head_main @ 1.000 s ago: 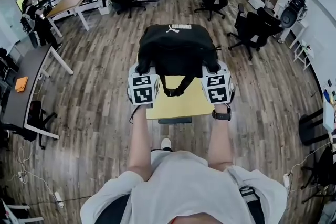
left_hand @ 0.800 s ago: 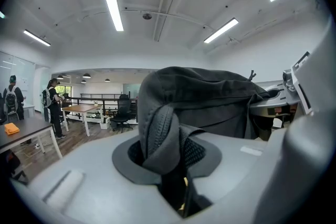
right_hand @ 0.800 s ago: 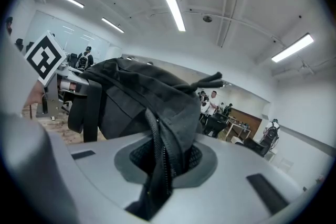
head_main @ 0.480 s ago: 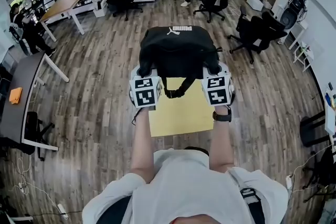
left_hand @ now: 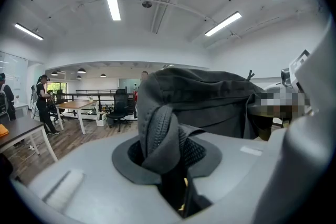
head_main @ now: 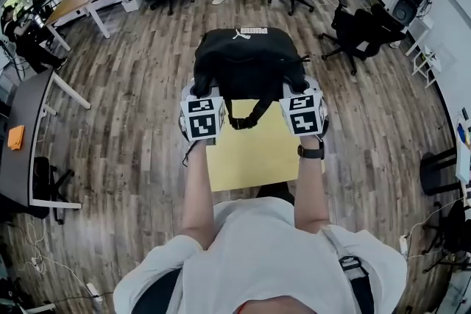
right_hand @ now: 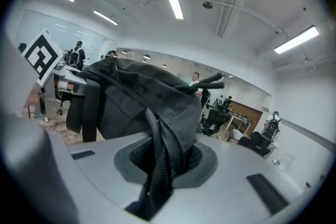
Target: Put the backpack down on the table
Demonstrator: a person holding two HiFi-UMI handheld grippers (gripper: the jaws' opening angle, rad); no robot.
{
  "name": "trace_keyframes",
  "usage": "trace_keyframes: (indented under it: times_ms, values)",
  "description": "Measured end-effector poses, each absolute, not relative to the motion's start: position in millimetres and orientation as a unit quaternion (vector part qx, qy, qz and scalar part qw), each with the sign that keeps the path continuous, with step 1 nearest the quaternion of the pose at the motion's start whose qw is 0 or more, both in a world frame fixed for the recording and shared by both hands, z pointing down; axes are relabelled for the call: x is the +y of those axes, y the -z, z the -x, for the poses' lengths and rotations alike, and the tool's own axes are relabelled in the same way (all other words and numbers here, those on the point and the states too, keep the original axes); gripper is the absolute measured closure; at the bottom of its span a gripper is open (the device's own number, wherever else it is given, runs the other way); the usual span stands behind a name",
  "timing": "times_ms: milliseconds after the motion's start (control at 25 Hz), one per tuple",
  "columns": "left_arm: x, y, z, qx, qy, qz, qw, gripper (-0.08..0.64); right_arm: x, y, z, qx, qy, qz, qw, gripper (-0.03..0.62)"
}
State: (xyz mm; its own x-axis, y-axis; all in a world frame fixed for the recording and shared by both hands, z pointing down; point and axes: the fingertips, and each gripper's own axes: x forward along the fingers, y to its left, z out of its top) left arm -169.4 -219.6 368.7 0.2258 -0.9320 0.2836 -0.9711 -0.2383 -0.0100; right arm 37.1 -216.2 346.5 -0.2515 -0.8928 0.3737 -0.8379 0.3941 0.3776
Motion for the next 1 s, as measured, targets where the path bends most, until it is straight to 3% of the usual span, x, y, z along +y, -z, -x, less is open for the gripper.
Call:
trace_keyframes:
  times_ms: [1000]
  values:
    - [-341.3, -484.4, 142.2, -0.614, -0.144, -0.750, 0.201, 0.471, -351.9, -461.4, -64.4, -0.801, -0.033, -0.500, 0.328, 0.546]
